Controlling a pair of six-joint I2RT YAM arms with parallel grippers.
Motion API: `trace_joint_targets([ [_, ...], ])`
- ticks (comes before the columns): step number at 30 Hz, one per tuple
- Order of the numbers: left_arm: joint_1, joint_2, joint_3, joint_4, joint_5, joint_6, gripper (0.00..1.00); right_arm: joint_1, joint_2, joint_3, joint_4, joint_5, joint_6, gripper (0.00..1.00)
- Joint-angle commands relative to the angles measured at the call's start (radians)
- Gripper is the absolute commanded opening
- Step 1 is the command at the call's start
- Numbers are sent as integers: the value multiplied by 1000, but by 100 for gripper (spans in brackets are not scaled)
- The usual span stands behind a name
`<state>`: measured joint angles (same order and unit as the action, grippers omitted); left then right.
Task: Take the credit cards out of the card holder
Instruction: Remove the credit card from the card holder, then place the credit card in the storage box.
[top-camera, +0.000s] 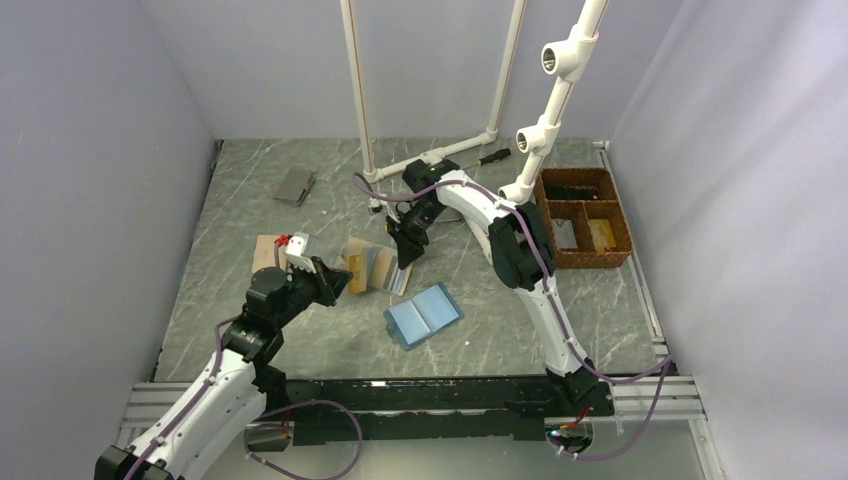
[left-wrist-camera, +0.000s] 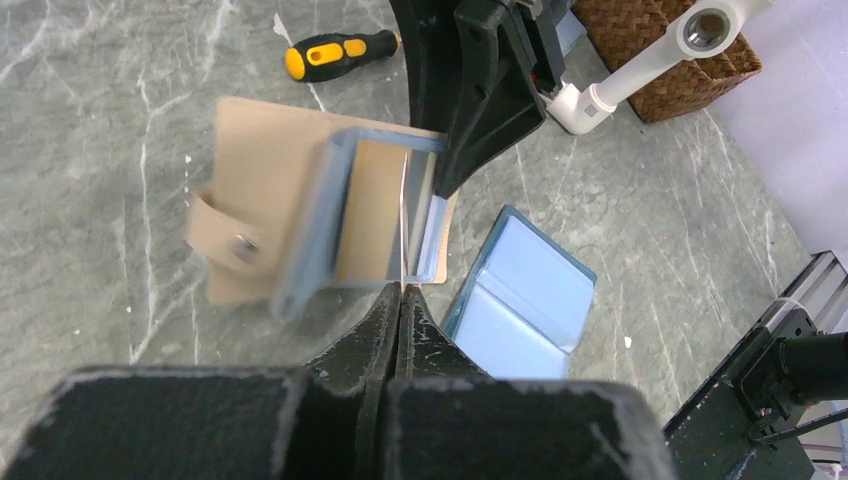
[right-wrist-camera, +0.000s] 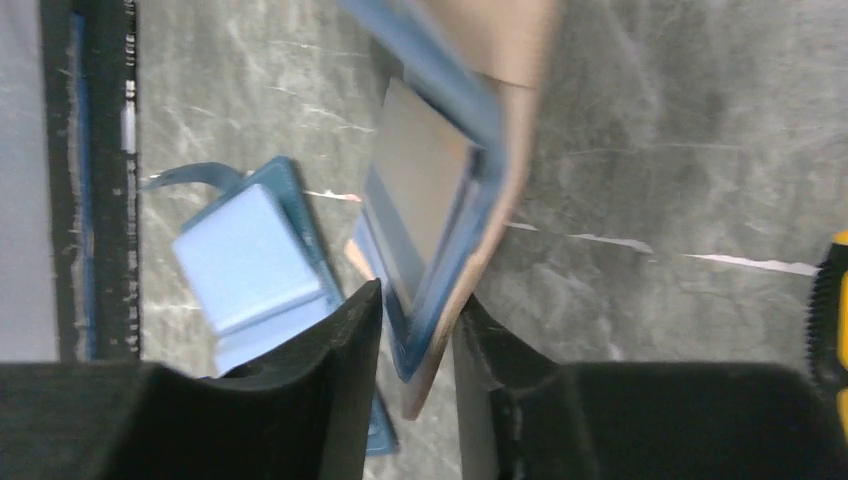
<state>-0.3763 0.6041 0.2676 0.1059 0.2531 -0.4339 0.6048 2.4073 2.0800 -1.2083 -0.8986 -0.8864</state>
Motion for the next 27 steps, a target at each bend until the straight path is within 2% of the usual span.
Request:
trace_joint_targets([
  [1,2,-24,-1,-21,-18,-29,0,8,-1,0,143,93,165,39],
  [6,2,-15,-12,-4,3,-61,0,9,-40,-31,263,259,310,50],
  [12,2,-18,-18,7,32,-99,0,10,-166,-76,310,347,305,54],
  [16,2,-41,-20,7,54,-110,0,25,-280,-111,243,239,192,58],
  [21,2,-75,-1,-21,102,-67,0,62,-394,-164,74,23,-40,59],
  [27,2,-128,3,-27,178,-12,0,158,-610,-346,60,100,-210,61],
])
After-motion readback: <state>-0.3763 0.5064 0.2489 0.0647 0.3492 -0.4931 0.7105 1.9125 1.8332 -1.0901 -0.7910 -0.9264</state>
